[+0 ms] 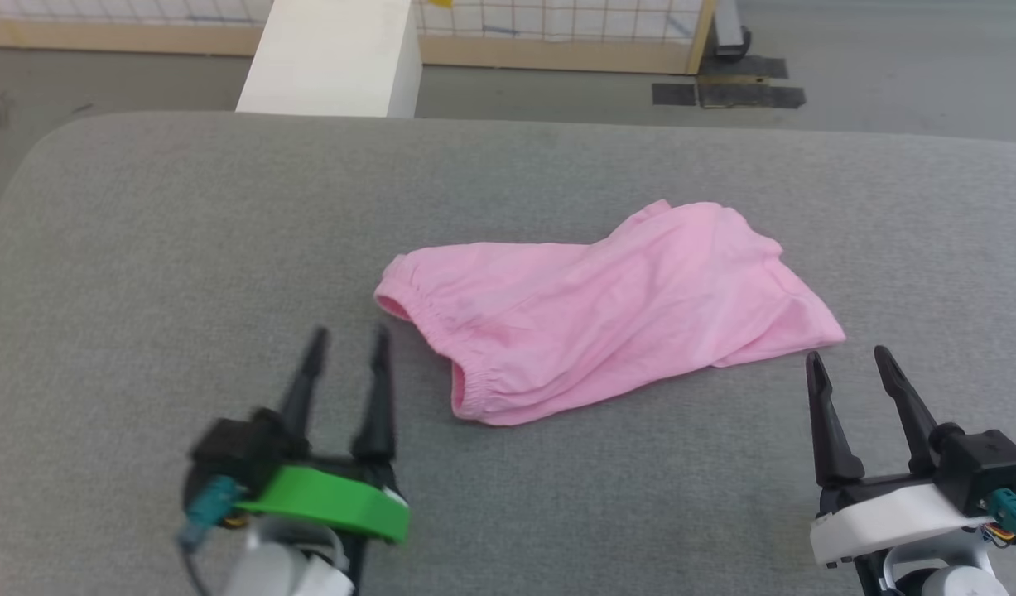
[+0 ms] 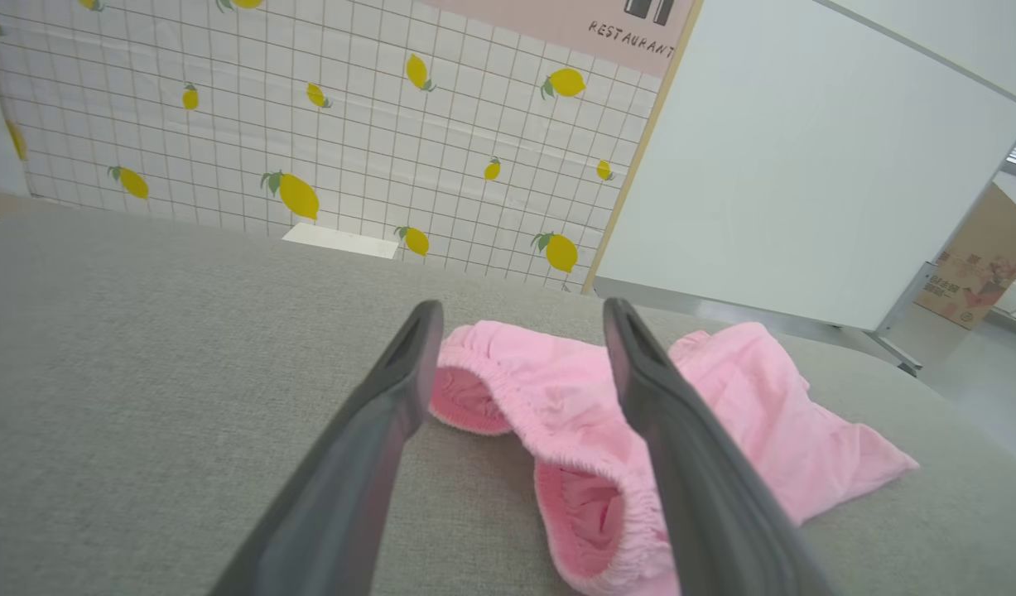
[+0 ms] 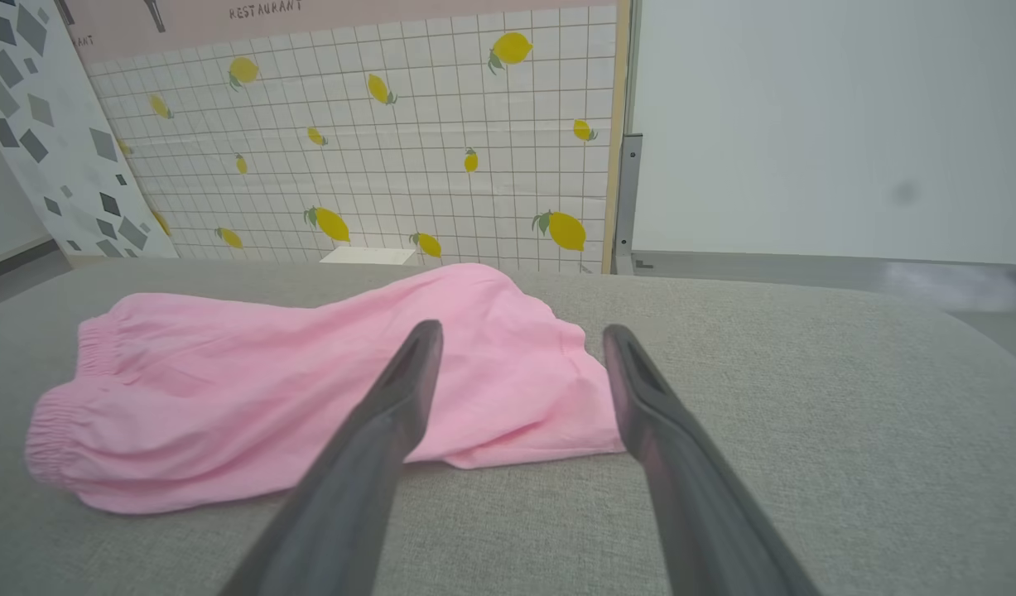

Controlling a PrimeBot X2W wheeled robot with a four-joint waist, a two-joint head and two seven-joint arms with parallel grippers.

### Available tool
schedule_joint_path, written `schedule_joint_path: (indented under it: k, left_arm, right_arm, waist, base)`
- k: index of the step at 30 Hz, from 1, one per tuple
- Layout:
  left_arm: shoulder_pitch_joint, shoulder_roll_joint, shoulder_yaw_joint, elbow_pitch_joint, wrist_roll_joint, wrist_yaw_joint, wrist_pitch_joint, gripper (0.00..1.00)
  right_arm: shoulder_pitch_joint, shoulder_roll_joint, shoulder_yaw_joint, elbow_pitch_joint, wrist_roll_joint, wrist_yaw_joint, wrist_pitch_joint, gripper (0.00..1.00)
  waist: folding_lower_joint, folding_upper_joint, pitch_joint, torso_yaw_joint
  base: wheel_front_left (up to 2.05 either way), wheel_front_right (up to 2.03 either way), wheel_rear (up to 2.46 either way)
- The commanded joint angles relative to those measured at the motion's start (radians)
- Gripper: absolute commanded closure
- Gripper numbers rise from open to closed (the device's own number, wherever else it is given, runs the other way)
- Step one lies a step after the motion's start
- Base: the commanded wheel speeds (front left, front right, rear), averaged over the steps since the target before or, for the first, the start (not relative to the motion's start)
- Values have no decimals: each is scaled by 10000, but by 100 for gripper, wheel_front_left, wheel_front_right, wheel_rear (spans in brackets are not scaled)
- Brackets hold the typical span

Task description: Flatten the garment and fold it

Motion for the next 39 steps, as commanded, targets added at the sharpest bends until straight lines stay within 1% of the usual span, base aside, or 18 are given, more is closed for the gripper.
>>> schedule_joint_path:
  k: [1,3,6,10,14,16,20,21,22,23,26,30,34,37,39]
  left_arm:
    - [200,-7,-237,343,184,-114,-34,0]
    - [198,63,-663,944,219,-197,-3,0]
    - [-81,119,-1216,1669,40,-270,382,0]
    - [-675,105,-1614,2231,-449,-304,1038,0]
    - [-1230,99,-1831,2675,-940,-316,1927,0]
    - [-1425,116,-1785,2904,-1082,-239,2376,0]
    - [-1712,155,-1731,3120,-1286,-181,2918,0]
    - [-1782,177,-1746,3074,-1304,-190,2913,57]
    - [-1817,189,-1754,3030,-1329,-198,2894,89]
    - [-1831,215,-1795,2991,-1369,-211,2934,100]
    - [-1759,289,-1902,2707,-1520,-240,3064,100]
    - [-1319,413,-1900,1646,-1886,-253,3403,100]
    - [-530,727,-1783,-324,-2297,-5,4279,100]
    - [149,1008,-1616,-2173,-2763,313,5171,100]
    - [482,1232,-1461,-3145,-2978,537,5671,100]
  right_arm:
    - [64,-12,36,-102,138,-15,-12,0]
    - [110,-12,62,-150,249,-15,6,0]
    - [70,-12,46,-247,344,-15,20,0]
    - [-2,-12,108,-343,421,-15,57,0]
    - [-35,-11,227,-375,536,-15,49,0]
    - [-54,-11,268,-349,574,-15,47,0]
    - [-96,-11,312,-322,653,-15,8,0]
    - [-107,-11,314,-322,663,-15,-1,0]
    - [-113,-11,308,-323,676,-15,-8,0]
    - [-116,-11,294,-320,695,-15,-20,0]
    - [-103,-11,250,-301,711,-15,-31,0]
    - [-37,-11,127,-305,741,-15,-18,0]
    - [53,-11,-25,-391,738,-15,36,0]
    - [53,-11,-89,-468,727,-15,79,0]
    - [18,-11,-88,-508,728,-15,102,0]
  waist:
    - [0,0,-151,-188]
    - [0,0,-169,-265]
    - [0,0,-145,-357]
    - [0,0,-85,-444]
    - [0,0,-6,-560]
    - [0,0,19,-623]
    - [0,0,48,-727]
    - [0,0,53,-749]
    - [0,0,54,-763]
    - [0,0,51,-775]
    - [0,0,34,-772]
    - [0,0,-1,-674]
    - [0,0,-5,-467]
    - [0,0,17,-321]
    - [0,0,64,-262]
  base:
    - [0,0,0]
    - [0,0,0]
    - [0,0,0]
    - [0,0,0]
    - [0,0,0]
    - [0,0,0]
    - [0,0,0]
    - [0,0,0]
    - [0,0,0]
    - [0,0,0]
    - [0,0,0]
    - [0,0,0]
    - [0,0,0]
    - [0,0,0]
    - [0,0,0]
